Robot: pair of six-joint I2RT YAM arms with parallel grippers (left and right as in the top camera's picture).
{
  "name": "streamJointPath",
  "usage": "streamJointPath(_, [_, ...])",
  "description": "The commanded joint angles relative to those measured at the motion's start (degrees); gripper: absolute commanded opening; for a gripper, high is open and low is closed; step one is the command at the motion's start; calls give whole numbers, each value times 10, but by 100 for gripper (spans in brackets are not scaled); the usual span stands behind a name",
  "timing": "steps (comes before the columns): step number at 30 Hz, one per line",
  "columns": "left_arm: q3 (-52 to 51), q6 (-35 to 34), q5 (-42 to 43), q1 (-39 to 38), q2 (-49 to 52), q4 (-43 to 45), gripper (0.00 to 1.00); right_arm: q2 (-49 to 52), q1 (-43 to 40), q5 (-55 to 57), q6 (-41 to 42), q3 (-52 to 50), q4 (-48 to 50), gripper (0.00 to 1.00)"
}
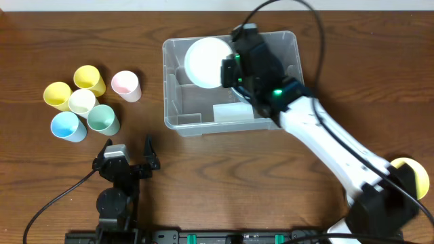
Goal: Pack container
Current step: 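Carry the white bowl over the bin and lower it into the left side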
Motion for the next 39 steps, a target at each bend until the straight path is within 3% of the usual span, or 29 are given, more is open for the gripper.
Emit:
streamJointPath(1, [-17,2,-1,2,0,-13,98,41,11,23,0,9,33,1])
streamJointPath(20, [-17,2,-1,2,0,-13,98,156,11,36,3,9,95,1])
streamJointPath(39, [-17,2,-1,2,0,-13,98,176,9,48,3,9,157,1])
